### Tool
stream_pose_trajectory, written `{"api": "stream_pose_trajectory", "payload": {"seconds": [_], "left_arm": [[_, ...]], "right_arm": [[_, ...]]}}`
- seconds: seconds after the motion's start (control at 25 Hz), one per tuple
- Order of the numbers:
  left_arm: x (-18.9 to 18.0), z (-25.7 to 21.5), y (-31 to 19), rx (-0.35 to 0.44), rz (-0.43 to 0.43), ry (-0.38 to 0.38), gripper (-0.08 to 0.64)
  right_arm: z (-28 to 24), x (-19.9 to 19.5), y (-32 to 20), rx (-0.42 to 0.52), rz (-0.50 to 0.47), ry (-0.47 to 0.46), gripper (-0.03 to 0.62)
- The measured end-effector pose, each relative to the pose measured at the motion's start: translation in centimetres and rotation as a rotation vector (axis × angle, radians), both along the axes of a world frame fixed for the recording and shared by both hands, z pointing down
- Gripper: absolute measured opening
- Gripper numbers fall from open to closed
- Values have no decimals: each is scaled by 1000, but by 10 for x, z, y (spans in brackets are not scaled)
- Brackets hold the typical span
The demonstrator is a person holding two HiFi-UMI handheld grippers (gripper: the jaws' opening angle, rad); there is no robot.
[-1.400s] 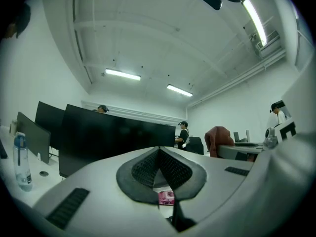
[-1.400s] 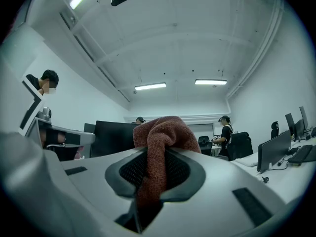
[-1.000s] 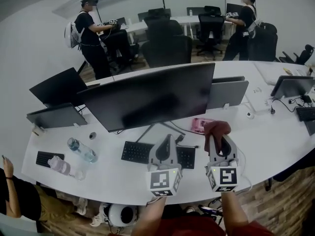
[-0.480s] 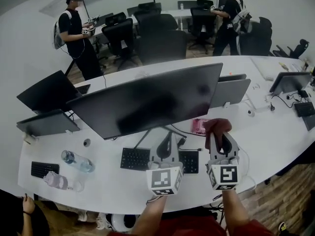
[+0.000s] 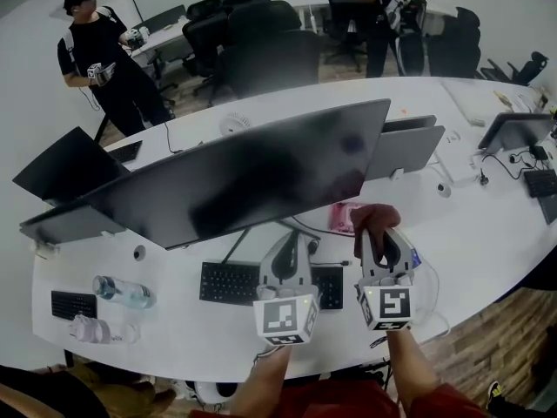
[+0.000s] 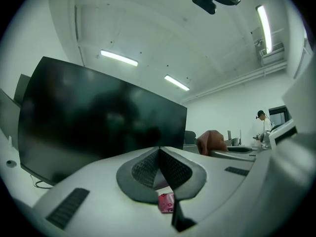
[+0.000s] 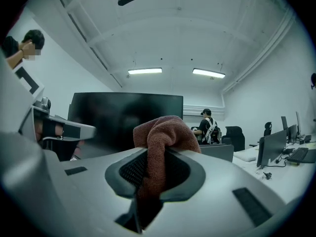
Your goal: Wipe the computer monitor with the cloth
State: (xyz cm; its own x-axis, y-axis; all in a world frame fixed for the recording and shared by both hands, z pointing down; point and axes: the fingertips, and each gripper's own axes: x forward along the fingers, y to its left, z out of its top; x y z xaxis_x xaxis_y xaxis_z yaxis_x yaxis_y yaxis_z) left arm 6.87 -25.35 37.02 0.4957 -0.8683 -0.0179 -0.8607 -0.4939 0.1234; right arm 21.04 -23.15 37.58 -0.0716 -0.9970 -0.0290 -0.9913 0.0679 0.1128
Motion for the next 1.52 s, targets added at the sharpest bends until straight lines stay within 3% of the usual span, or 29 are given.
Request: {"api": "stream_pose_trajectory", "payload": {"seconds": [0.64, 1.12, 1.52], "left_arm": [[49, 56, -48, -30, -20, -32, 23], [64, 90, -79, -89, -32, -70, 23], [76, 106, -91, -124, -10, -73, 23]], "right_arm": [[104, 40, -69, -159, -18, -48, 77], [186, 60, -120, -296, -17, -113, 77], [214, 63, -150, -370, -19, -103, 77]]}}
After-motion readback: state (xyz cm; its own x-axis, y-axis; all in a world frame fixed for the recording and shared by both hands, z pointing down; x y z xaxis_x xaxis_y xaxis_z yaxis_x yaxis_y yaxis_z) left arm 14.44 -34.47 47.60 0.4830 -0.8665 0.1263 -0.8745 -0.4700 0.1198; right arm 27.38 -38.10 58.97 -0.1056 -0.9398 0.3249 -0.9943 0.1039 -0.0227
